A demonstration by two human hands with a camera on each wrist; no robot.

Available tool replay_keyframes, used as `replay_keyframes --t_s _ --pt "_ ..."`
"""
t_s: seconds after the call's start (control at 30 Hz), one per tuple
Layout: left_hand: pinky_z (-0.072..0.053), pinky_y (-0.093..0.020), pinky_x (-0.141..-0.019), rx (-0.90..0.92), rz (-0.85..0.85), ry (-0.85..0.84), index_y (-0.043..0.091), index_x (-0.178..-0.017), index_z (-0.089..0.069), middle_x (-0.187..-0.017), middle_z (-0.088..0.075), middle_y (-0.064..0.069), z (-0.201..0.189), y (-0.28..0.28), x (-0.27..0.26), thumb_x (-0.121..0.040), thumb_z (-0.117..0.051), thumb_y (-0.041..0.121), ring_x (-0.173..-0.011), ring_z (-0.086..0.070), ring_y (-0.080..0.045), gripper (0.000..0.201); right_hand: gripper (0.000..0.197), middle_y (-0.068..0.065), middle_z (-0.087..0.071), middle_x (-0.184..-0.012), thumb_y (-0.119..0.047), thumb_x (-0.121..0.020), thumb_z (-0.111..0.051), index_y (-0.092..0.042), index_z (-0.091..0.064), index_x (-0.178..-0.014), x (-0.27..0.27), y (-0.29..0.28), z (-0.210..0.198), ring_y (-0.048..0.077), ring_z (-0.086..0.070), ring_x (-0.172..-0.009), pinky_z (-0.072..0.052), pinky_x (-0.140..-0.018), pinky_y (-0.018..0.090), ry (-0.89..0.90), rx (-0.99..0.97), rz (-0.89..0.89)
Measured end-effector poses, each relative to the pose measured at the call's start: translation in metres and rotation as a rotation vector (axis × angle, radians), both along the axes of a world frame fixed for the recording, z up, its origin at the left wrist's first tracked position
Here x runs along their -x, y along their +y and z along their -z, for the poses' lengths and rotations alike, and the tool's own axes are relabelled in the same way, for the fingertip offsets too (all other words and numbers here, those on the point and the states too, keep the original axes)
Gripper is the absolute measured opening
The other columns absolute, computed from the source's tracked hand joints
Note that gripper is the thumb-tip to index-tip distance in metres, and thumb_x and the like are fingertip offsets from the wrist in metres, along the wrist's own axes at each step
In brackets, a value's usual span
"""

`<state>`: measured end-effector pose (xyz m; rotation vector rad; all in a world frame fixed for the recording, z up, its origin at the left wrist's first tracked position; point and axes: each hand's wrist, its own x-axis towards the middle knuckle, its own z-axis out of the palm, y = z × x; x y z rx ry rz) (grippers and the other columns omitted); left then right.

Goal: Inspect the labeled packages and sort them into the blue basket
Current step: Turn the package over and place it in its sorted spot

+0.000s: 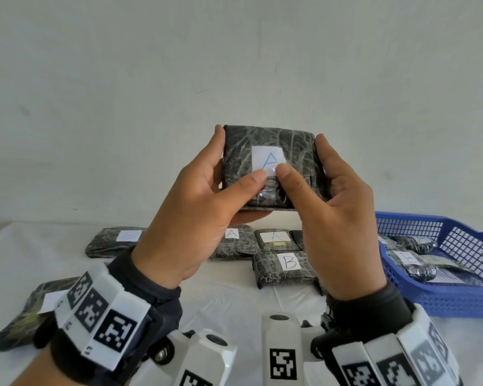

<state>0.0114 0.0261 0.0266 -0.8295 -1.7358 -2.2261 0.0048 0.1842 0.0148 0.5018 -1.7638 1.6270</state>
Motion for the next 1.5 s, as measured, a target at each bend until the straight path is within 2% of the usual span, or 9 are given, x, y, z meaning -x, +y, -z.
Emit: replay_keyframes --t_s 0.23,0.4,0.57,0.83,0.97,1.1,1.23,1.33,1.5 --pt "-0.061 -0.024 -0.082 0.024 0.017 0.02 0.048 -0.138 -0.034 -0.115 -0.079 0.003 0.001 -0.001 0.001 -0.082 -0.075 0.017 -0.106 -0.076 -0.015 0.076 0.083 -0.029 -0.06 -0.13 -0.028 -0.091 -0.081 -0.013 -0.037 -0.16 -0.004 0.001 -0.001 -0.014 -0.059 -0.122 -0.047 -0.104 0.014 -0.012 -0.055 -0.024" --pt "-0.062 -0.026 -0.083 0.013 0.016 -0.009 0.028 -0.156 -0.035 -0.111 -0.08 0.004 0.0 -0.002 0.002 -0.08 -0.067 0.019 -0.103 -0.076 -0.014 0.083 0.098 -0.004 -0.056 -0.151 -0.04 -0.085 -0.078 -0.015 -0.027 -0.165 0.0 -0.001 0.001 0.012 -0.054 -0.141 -0.043 -0.118 0.041 -0.015 -0.074 -0.07" --pt "-0.062 -0.026 -0.079 0.002 0.0 -0.028 0.036 -0.114 -0.063 -0.106 -0.08 0.006 0.003 -0.003 0.006 -0.088 -0.062 0.017 -0.096 -0.077 -0.012 0.033 0.091 0.0 -0.052 -0.157 -0.031 -0.089 -0.07 -0.015 -0.024 -0.165 0.004 0.001 0.003 0.016 -0.05 -0.145 -0.039 -0.121 0.045 -0.053 -0.053 -0.173" --pt "-0.063 -0.029 -0.078 -0.087 0.084 -0.113 0.011 -0.122 -0.067 -0.111 -0.079 -0.01 -0.001 -0.007 0.006 -0.093 -0.056 0.006 -0.097 -0.076 -0.016 0.032 0.081 0.003 -0.064 -0.145 -0.011 -0.088 -0.057 -0.009 -0.027 -0.163 -0.003 0.013 -0.002 0.019 -0.058 -0.138 -0.04 -0.122 0.045 -0.122 0.132 -0.422" --pt "-0.063 -0.026 -0.074 -0.164 0.141 -0.209 -0.004 -0.119 -0.067 -0.112 -0.077 -0.019 -0.005 -0.011 0.006 -0.098 -0.048 -0.001 -0.095 -0.077 -0.02 0.029 0.098 -0.008 -0.04 -0.166 -0.05 -0.085 -0.075 -0.029 -0.023 -0.165 -0.004 0.02 0.0 0.005 -0.036 -0.153 -0.031 -0.126 0.031 -0.078 -0.067 -0.328" --pt "-0.064 -0.029 -0.082 -0.156 0.188 -0.276 -0.008 -0.112 -0.07 -0.116 -0.076 -0.022 -0.005 -0.012 0.004 -0.085 -0.059 0.013 -0.099 -0.078 -0.026 0.036 0.05 -0.015 -0.015 -0.174 -0.062 -0.094 -0.048 -0.045 -0.049 -0.14 -0.006 0.017 0.001 -0.006 0.001 -0.158 -0.012 -0.119 0.003 0.107 -0.4 0.038" --pt "-0.049 -0.039 -0.113 -0.05 0.08 -0.284 0.027 -0.117 -0.071 -0.125 -0.065 0.01 0.007 -0.003 0.008 -0.085 -0.071 0.051 -0.124 -0.064 -0.01 0.04 0.048 -0.005 -0.069 -0.118 -0.062 -0.101 -0.041 -0.019 -0.062 -0.106 -0.004 0.006 0.005 0.009 -0.057 -0.127 -0.047 -0.101 0.027 0.16 -0.239 0.041" --pt "-0.026 -0.029 -0.12 0.115 -0.063 -0.108 0.042 -0.129 -0.065 -0.129 -0.057 0.026 0.013 0.006 0.007 -0.076 -0.052 0.08 -0.126 -0.048 0.011 0.066 0.05 0.008 -0.05 -0.079 -0.05 -0.104 -0.037 -0.004 -0.052 -0.092 -0.005 -0.002 0.003 0.02 -0.048 -0.074 -0.042 -0.067 0.025 0.157 -0.141 0.038" --pt "-0.041 -0.037 -0.093 0.09 -0.167 0.089 0.002 -0.109 -0.055 -0.096 -0.057 -0.02 0.011 0.013 -0.001 -0.089 -0.05 0.068 -0.096 -0.049 -0.013 0.069 0.029 -0.022 -0.052 -0.066 -0.043 -0.094 -0.058 -0.018 -0.051 -0.079 -0.008 -0.008 -0.002 -0.002 -0.048 -0.066 -0.04 -0.067 0.01 0.118 0.001 -0.052"
